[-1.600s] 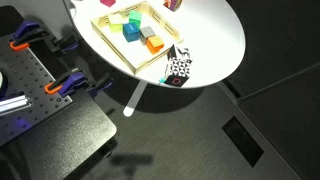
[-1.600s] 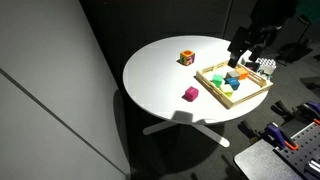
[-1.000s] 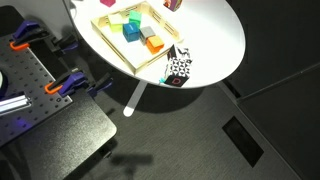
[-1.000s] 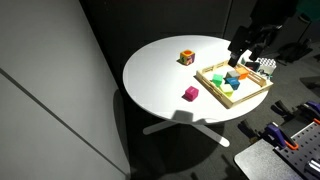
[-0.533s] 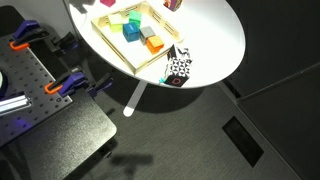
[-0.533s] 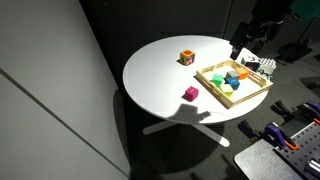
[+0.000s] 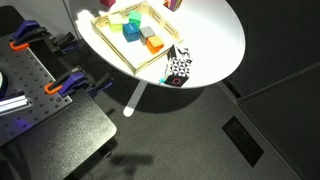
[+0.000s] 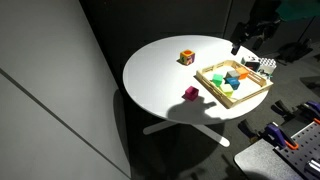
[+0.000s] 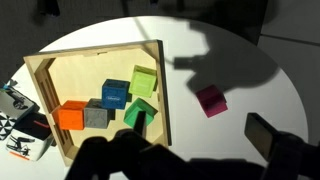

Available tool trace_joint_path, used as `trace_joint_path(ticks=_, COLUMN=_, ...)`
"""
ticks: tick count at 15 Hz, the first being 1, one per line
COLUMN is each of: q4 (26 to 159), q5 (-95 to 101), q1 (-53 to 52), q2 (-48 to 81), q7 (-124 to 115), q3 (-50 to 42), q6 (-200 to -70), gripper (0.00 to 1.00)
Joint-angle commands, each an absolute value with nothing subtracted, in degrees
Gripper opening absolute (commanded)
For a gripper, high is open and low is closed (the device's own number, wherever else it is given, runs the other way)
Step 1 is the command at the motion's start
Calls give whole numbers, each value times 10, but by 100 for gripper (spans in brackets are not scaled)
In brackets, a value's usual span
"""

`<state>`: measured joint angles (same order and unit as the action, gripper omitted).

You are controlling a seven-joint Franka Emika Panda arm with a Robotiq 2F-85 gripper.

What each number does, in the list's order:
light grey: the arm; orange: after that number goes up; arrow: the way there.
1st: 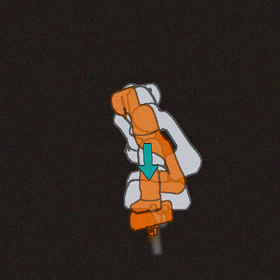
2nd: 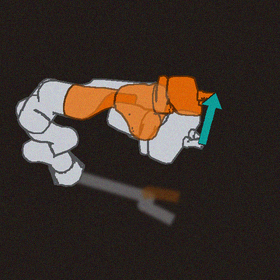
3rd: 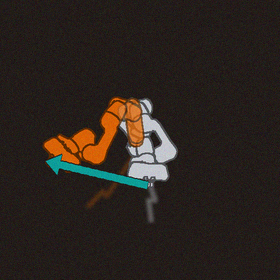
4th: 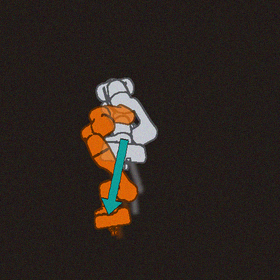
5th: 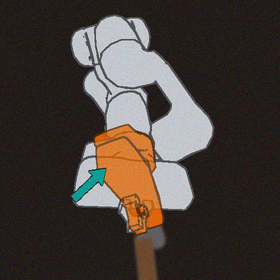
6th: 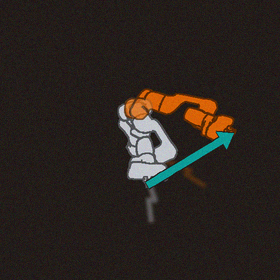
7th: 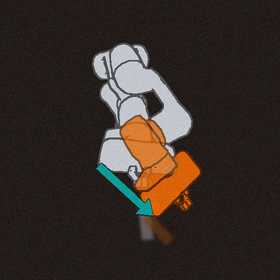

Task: Remove the blue block from the crate and put it on the table

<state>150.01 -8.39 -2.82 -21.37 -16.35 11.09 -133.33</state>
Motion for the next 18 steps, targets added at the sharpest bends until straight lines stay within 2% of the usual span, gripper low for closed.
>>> trace_joint_path(ticks=1, q4=1462, q5=-74, q1=-22, q2=-160, q7=-170, q3=90, q6=-1321, gripper=100)
trace_joint_path(ticks=5, q4=1452, q5=-63, q1=-19, q2=-120, q7=-165, q3=72, q6=-1339, gripper=100)
trace_joint_path(ticks=13, q4=1468, q5=46, q1=-5, q2=-35, q7=-199, q3=58, q6=-1475, gripper=100)
trace_joint_path(ticks=18, q4=1469, q5=46, q1=-15, q2=-20, q7=-200, q3=46, q6=-1474, gripper=100)
